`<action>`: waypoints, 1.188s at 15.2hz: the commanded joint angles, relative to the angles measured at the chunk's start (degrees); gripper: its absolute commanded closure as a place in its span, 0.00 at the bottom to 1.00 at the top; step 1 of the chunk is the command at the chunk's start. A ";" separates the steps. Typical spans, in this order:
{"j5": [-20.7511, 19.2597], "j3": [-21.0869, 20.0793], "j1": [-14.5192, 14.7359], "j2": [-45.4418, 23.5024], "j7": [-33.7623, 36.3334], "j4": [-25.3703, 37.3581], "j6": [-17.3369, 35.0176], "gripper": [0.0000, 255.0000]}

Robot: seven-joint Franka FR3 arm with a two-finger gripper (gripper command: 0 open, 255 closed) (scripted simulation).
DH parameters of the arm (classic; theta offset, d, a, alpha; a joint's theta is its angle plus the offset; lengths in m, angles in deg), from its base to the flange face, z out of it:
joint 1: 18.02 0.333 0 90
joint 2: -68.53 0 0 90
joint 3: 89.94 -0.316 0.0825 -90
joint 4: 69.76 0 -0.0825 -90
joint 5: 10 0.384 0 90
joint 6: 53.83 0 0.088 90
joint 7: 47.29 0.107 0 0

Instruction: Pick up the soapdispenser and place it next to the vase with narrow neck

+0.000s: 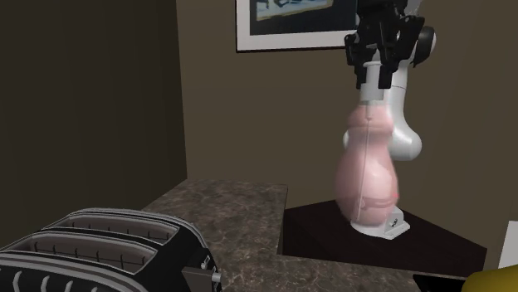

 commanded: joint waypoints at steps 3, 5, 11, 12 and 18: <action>0.23 0.03 0.07 1.28 -0.10 -4.46 3.31 1.00; 0.32 0.04 0.10 1.79 -0.17 -6.55 4.90 1.00; 0.55 0.03 0.19 2.96 -0.31 -12.40 9.60 1.00; 0.58 0.02 0.21 3.11 -0.32 -13.33 10.37 1.00; 0.74 -0.08 0.31 3.73 -0.39 -18.56 15.00 1.00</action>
